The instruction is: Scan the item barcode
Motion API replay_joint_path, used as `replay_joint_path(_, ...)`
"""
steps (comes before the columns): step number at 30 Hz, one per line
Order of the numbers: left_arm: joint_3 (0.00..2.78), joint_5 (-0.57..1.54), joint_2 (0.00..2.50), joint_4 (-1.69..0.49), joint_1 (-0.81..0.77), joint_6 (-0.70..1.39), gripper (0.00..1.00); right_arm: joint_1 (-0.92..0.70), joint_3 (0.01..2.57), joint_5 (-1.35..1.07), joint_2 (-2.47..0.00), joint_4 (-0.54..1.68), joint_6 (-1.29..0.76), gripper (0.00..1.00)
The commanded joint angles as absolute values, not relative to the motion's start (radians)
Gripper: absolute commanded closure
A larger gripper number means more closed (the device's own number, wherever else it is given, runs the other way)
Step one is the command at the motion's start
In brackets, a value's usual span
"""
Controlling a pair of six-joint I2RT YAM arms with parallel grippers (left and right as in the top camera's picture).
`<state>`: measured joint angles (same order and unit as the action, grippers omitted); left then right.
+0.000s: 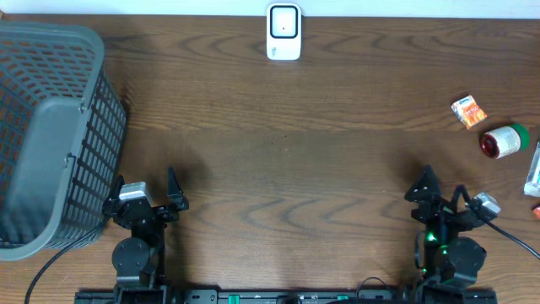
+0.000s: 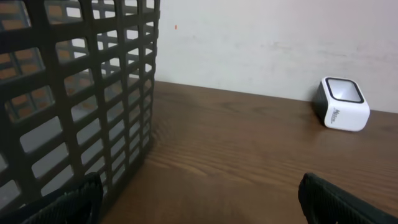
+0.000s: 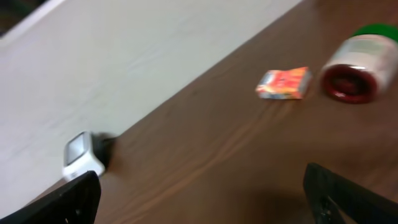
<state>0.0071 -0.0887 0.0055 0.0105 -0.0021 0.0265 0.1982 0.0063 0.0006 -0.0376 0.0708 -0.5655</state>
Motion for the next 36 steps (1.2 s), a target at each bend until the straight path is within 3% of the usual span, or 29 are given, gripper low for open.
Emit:
replay_joint_path(1, 0.004, -0.106, 0.005, -0.023, -0.005, 0.032, 0.01, 0.108, 0.006, 0.010, -0.005, 0.074, -0.552, 0.01)
replay_joint_path(17, 0.004, -0.106, 0.011, -0.064, -0.005, 0.031, 0.01, -0.014, 0.006, 0.010, -0.004, 0.073, -0.552, 0.01)
replay_joint_path(24, 0.004, -0.106, 0.011, -0.064, -0.005, 0.031, 0.01, -0.015, 0.006, 0.025, -0.004, 0.075, -0.120, 0.01)
replay_joint_path(36, 0.004, -0.106, 0.011, -0.064, -0.005, 0.031, 0.01, -0.016, 0.006, 0.025, -0.005, 0.073, -0.070, 0.01)
